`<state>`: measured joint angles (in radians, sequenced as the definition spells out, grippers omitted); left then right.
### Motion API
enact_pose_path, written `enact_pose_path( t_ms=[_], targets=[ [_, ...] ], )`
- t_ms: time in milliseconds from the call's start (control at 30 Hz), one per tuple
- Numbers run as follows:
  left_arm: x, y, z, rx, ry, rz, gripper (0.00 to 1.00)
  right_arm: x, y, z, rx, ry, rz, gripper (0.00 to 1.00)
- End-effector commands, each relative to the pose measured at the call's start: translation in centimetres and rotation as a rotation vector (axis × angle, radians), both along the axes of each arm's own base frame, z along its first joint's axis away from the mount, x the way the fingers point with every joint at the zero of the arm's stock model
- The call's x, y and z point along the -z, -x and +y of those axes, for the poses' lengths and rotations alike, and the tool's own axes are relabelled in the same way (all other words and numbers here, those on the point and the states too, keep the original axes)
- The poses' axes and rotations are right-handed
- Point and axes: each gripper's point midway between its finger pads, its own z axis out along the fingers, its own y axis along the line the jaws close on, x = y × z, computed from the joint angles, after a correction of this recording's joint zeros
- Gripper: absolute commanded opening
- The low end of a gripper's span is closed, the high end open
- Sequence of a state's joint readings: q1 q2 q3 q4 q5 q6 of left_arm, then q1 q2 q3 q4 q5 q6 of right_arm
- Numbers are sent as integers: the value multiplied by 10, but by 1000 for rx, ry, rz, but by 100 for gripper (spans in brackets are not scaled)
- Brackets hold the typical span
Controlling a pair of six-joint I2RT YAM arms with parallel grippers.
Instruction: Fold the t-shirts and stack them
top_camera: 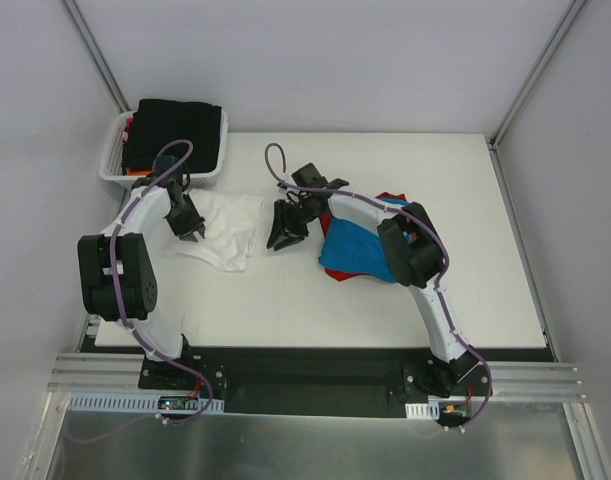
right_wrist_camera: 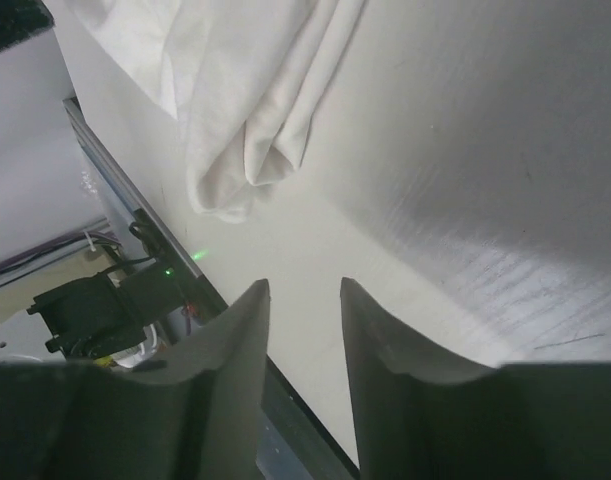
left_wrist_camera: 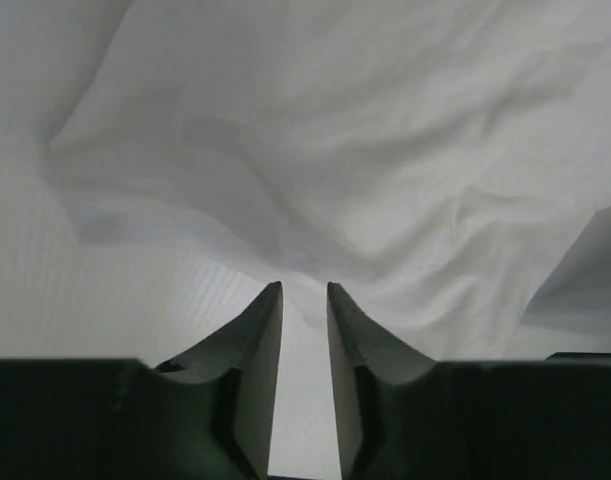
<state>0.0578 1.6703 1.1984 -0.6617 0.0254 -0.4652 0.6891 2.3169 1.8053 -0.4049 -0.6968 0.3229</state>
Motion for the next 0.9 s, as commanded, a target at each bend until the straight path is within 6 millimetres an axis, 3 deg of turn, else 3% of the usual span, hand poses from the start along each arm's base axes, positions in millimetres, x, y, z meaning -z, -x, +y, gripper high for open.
enact_pose_path(
  t_ms=[0,33,100,200,300,467,600,867],
  targets=[
    [-43,-39,-26,97,86,-176,9,-59,0,-6,-34,-33,-79,33],
    [-49,-43,-33,131,106,-196,0,-62,1,-9,-41,-28,-88,33],
    [-48,-44,-42,172,111,-195,0,-68,7,-18,-61,1,-105,32],
    [-33,-40,-39,183,98,-157,0,-70,13,-31,-86,43,-128,32],
    [-16,-36,-31,172,55,-110,0,-78,18,-43,-99,76,-165,31],
    [-9,-42,-12,158,-46,-87,0,-88,27,-58,-98,97,-192,31],
    [-9,-50,-9,189,-69,-91,0,-88,34,-67,-106,119,-192,32],
    [5,-63,-32,215,56,-92,0,-90,44,-78,-130,140,-198,31]
  ],
)
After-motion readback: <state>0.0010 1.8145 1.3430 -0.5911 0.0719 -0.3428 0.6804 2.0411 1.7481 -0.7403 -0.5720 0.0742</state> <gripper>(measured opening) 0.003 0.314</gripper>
